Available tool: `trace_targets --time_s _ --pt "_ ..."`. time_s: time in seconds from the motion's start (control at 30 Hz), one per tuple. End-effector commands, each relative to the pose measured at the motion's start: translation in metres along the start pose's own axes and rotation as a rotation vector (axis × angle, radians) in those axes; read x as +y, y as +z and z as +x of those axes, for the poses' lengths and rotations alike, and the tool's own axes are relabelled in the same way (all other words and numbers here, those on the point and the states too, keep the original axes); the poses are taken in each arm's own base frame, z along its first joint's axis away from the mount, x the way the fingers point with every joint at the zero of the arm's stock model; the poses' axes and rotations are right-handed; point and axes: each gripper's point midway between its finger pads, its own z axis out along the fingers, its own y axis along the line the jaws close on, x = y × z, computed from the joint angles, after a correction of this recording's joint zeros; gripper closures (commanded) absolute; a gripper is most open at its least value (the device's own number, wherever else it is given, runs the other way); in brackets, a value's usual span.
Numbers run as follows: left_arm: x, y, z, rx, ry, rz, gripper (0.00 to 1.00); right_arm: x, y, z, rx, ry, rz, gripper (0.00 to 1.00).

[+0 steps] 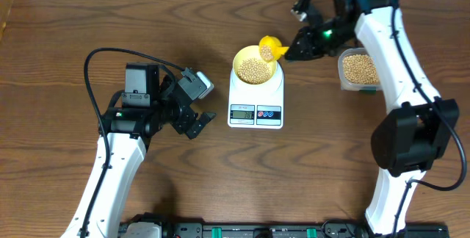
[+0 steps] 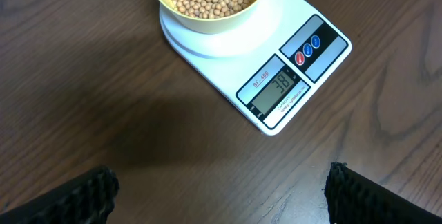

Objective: Scoop item into bowl and weigh 50g on scale
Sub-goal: 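Lift the filled scoop and carry it left over the bowl, then tilt the scoop with the right gripper to pour soybeans into bowl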

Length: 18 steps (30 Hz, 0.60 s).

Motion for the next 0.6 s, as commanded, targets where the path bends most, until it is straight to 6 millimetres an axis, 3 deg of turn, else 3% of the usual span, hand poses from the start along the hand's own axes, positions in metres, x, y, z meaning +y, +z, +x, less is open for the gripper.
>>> trace_targets --time_s 0.0,0.23,0.57 --pt "0.002 0.001 0.002 0.008 0.012 -0.003 0.03 0.01 0.005 0.001 0.012 -0.038 0.073 0.99" --pt "0.002 0.001 0.002 0.008 0.012 -0.003 0.02 0.01 0.021 0.005 0.059 -0.107 0.214 0.99" --pt "0.002 0.001 0.002 0.008 0.012 -0.003 0.03 0.013 0.029 -0.007 0.032 -0.211 0.289 0.99"
